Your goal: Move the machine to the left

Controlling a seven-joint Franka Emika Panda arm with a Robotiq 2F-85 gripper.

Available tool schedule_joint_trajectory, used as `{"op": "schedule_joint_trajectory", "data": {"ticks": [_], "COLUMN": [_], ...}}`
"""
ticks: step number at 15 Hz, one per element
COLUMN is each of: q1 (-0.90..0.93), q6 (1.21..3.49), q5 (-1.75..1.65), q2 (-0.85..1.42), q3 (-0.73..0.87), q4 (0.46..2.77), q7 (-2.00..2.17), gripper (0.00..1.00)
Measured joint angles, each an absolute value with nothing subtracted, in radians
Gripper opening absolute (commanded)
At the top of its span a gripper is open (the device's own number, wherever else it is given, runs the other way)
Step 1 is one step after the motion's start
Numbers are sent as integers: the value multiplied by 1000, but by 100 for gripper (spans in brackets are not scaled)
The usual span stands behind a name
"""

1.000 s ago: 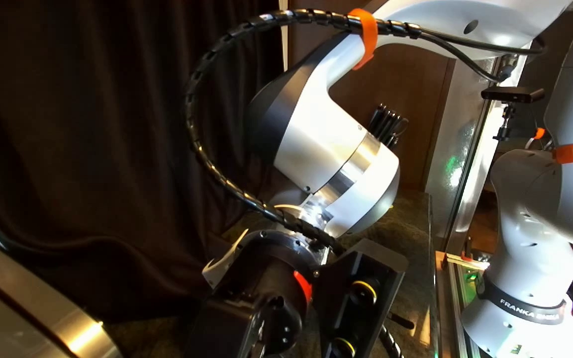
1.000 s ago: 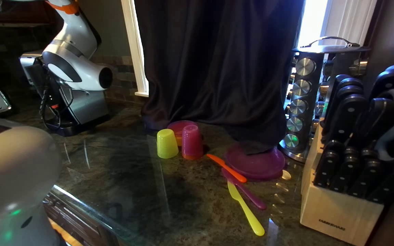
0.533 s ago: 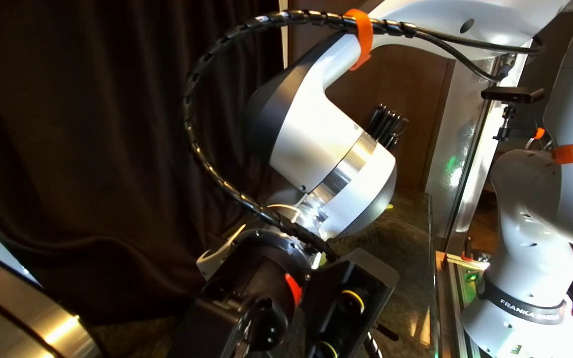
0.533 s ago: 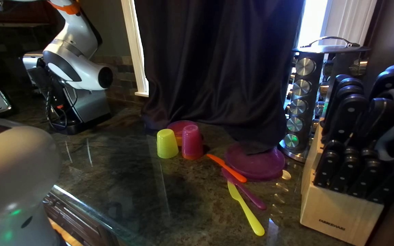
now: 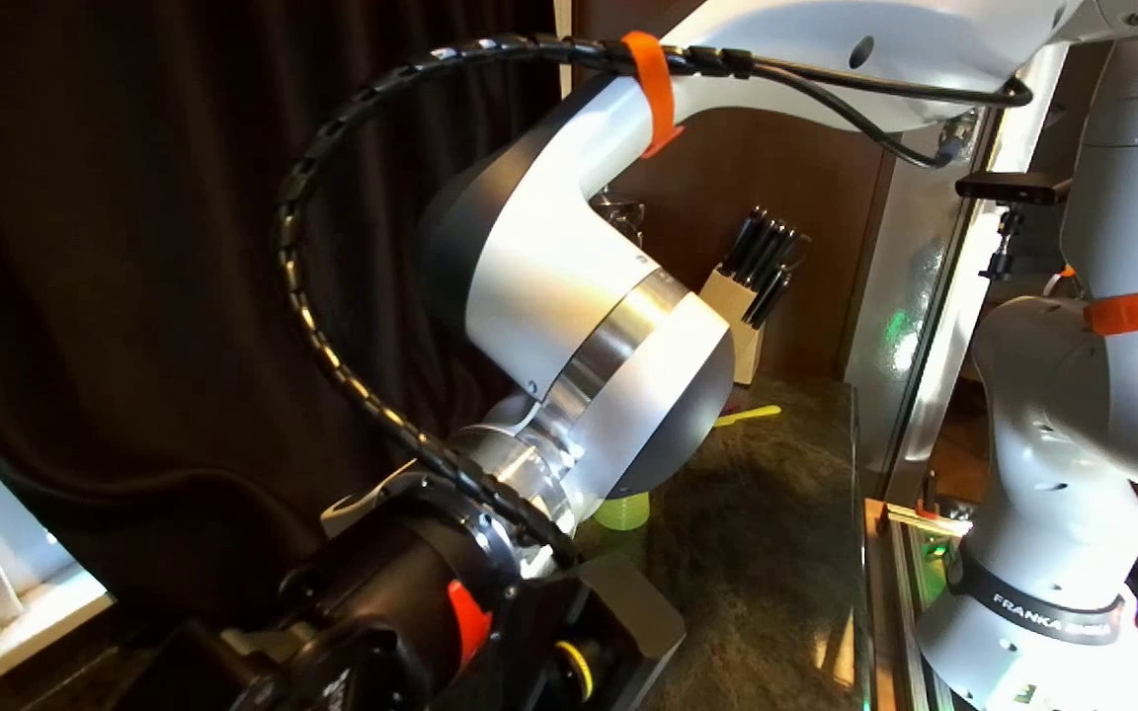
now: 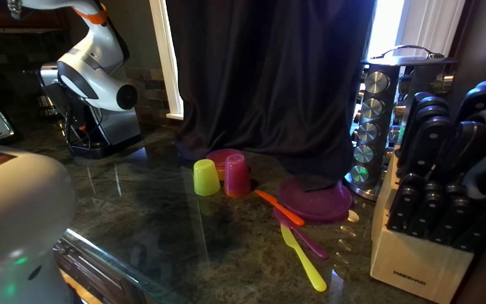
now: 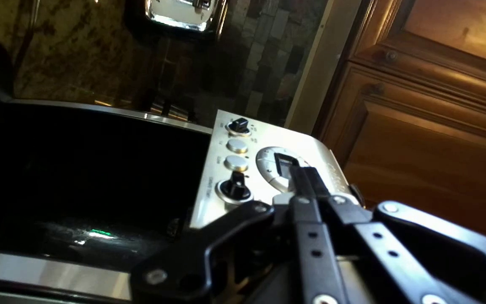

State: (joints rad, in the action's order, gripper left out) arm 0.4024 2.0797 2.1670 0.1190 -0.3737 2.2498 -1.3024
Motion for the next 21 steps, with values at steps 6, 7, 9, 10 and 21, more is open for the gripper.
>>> {"op": "schedule_joint_trajectory", "data": {"ticks": [6, 7, 9, 10, 21], "q1": [438, 442, 450, 454, 469], "q6": [2124, 2129, 2139, 2140, 2179], "q5": [2278, 2286, 2297, 2300, 2306], "q2": [233, 248, 274, 287, 367], "q3": [-372, -369, -363, -359, -312], "q4": [2126, 2108, 2074, 2059, 1937], "q7": [-1424, -1438, -1460, -1468, -1531], "gripper": [0, 0, 0, 0, 0]}}
